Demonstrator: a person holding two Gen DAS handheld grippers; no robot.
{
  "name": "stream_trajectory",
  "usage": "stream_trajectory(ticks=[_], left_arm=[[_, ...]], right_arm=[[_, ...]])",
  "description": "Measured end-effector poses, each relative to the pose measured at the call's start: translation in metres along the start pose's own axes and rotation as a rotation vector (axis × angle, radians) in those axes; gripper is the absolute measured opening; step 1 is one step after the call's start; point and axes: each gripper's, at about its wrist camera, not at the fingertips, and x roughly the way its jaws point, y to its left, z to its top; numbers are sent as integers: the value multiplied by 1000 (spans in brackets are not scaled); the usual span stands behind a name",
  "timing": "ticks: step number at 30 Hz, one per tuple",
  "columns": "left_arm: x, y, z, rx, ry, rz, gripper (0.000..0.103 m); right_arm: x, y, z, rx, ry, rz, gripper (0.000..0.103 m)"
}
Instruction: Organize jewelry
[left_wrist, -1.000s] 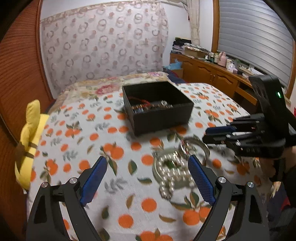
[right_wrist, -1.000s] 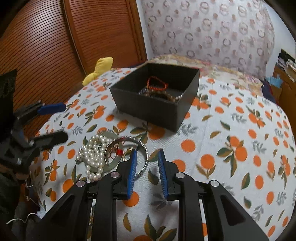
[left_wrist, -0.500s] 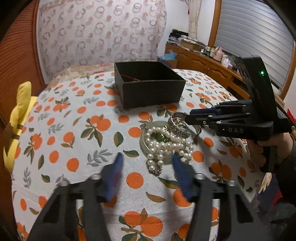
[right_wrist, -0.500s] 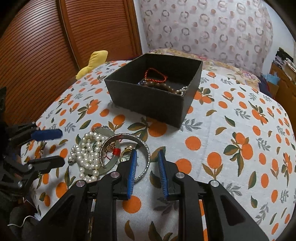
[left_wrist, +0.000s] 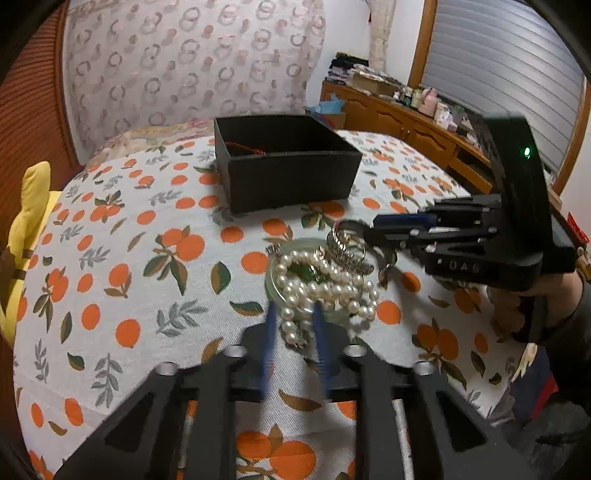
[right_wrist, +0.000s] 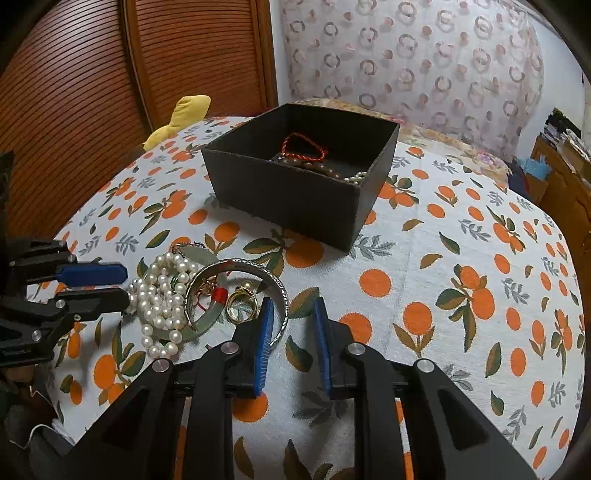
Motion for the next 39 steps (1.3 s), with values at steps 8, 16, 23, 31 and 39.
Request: stream_trajectory(ticks=[8, 16, 23, 31, 39], left_arm=[[7, 5, -4, -26, 18, 4, 14], [8, 1, -2, -9, 24, 21, 14], [7, 3, -4, 8, 19, 46, 13], [-14, 21, -3, -52, -41, 73, 0], [-9, 19, 2, -40, -21, 31, 0]], right_arm=[[-2, -1, -3, 0, -5, 1, 23], [-2, -1, -3, -8, -4, -3, 23], [-2, 0, -3, -14, -5, -8, 23], [-2, 5, -3, -35, -3, -24, 25], [-1, 5, -3, -37, -3, -26, 25]])
